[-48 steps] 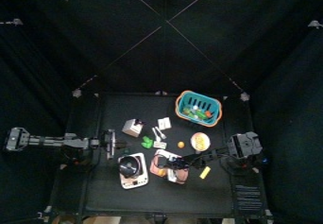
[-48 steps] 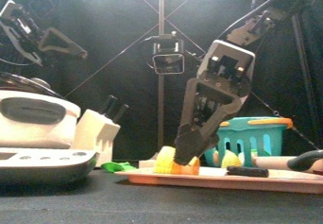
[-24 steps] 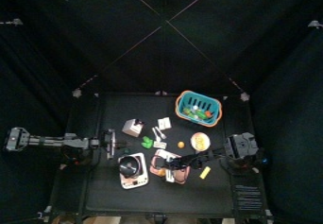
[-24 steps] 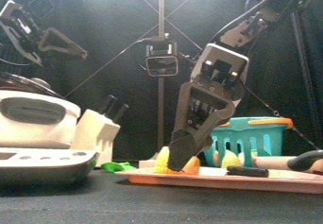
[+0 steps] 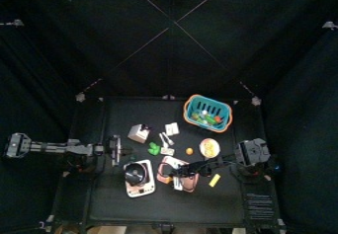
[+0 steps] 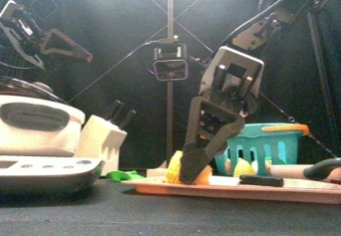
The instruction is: Grab corn bottom
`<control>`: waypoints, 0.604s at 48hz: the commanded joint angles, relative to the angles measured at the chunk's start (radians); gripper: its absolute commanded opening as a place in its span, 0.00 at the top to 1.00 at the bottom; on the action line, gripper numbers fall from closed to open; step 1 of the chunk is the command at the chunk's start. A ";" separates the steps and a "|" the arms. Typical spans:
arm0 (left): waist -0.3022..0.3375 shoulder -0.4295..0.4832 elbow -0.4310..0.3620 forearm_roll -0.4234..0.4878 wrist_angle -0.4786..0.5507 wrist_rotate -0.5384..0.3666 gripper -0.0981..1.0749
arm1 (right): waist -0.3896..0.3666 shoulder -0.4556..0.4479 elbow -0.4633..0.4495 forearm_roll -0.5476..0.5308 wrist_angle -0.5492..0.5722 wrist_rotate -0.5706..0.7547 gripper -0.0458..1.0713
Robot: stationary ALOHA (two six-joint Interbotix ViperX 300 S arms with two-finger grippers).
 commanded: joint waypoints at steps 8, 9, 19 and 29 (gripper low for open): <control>-0.003 0.002 -0.011 -0.002 -0.009 0.000 0.90 | -0.003 -0.064 -0.023 -0.014 0.017 -0.003 0.43; -0.003 0.002 -0.011 -0.002 -0.009 0.000 0.90 | -0.003 -0.064 -0.023 -0.015 0.017 -0.003 0.43; -0.003 0.002 -0.012 -0.002 -0.011 0.000 0.90 | -0.003 -0.063 -0.018 -0.020 0.017 -0.005 0.43; -0.003 0.002 -0.011 -0.002 -0.011 0.000 0.90 | -0.005 -0.075 -0.017 -0.028 0.017 -0.003 0.43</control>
